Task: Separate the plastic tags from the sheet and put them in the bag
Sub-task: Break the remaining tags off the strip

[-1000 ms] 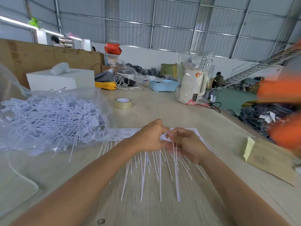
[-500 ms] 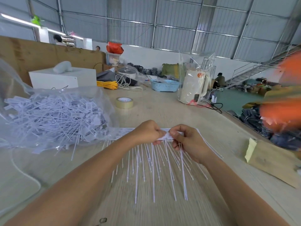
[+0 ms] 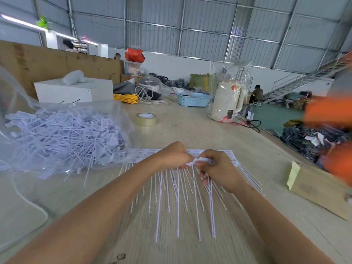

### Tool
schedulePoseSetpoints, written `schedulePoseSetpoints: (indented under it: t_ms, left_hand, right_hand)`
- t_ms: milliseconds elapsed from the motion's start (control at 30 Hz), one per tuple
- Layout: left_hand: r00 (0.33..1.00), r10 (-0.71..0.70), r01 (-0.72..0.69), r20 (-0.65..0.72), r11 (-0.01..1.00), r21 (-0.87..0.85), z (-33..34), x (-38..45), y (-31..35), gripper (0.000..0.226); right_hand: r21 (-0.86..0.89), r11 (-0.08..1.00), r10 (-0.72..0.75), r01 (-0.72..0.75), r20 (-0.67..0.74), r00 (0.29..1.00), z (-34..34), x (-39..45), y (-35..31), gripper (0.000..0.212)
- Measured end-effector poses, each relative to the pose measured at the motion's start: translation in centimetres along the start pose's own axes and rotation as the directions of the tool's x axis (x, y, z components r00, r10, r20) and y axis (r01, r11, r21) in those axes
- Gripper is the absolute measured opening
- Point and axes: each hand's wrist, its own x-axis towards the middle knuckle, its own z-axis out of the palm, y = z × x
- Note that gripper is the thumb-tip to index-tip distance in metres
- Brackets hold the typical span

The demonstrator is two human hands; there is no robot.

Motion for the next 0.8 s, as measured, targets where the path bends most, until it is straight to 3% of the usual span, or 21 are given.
schedulePoseSetpoints:
  t_ms: [100, 200, 267, 367, 433, 500, 533, 600, 667, 733, 800]
  left_hand:
    - [1.0, -0.026, 0.025, -0.012, 0.996, -0.086, -0.1, 0.1, 0.1, 0.035]
    - [0.992, -0.12, 0.124, 0.044, 0.984, -0.128, -0.4, 0.3, -0.2, 0.03]
    - [0.985, -0.147, 0.162, 0.092, 0.97, -0.181, -0.7, 0.3, -0.3, 0.024]
    - [0.985, -0.139, 0.158, 0.102, 0.965, -0.209, -0.6, 0.4, -0.2, 0.023]
    - [0.985, -0.131, 0.149, 0.114, 0.973, -0.176, -0.6, 0.1, 0.0, 0.023]
    - [0.979, -0.087, 0.123, 0.183, 0.973, -0.197, -0.9, -0.3, 0.3, 0.027]
    - [0.974, -0.052, 0.103, 0.22, 0.969, -0.226, -1.2, -0.5, 0.5, 0.03]
    - [0.975, 0.0, 0.056, 0.224, 0.968, -0.243, -1.7, -0.8, 1.0, 0.031]
    - [0.985, 0.029, -0.002, 0.169, 0.987, -0.16, -1.4, -0.7, 1.5, 0.028]
    - [0.985, 0.023, -0.013, 0.172, 0.998, -0.059, -0.7, -0.7, 1.6, 0.026]
    - [0.982, -0.015, 0.022, 0.189, 0.999, -0.034, -0.2, -0.7, 1.1, 0.029]
  right_hand:
    - [-0.035, 0.999, -0.033, 0.032, -0.039, 0.999, 0.0, 0.1, -0.1, 0.011]
    - [-0.233, 0.959, -0.183, 0.163, -0.066, 0.981, 0.2, 0.1, -0.3, 0.012]
    - [-0.277, 0.94, -0.227, 0.2, -0.068, 0.972, 0.0, 0.1, -0.4, 0.015]
    - [-0.117, 0.986, -0.122, 0.115, -0.052, 0.991, -0.4, 0.3, -0.3, 0.024]
    - [-0.167, 0.983, -0.097, 0.083, -0.079, 0.992, -0.6, 0.5, 0.2, 0.02]
    - [-0.274, 0.962, -0.057, -0.005, -0.216, 0.975, -1.8, 0.8, 0.8, 0.01]
    - [-0.23, 0.97, 0.002, -0.078, -0.313, 0.95, -3.0, 0.9, 1.3, 0.007]
    - [0.219, 0.961, 0.246, -0.166, -0.42, 0.874, -5.6, 1.0, 1.5, 0.01]
    - [0.65, 0.745, 0.42, -0.149, -0.283, 0.862, -7.0, 1.1, 0.5, 0.016]
    - [0.709, 0.674, 0.422, -0.208, -0.138, 0.896, -6.2, 1.1, -0.3, 0.017]
    - [0.518, 0.799, 0.38, -0.305, -0.043, 0.924, -4.1, 0.7, -0.8, 0.017]
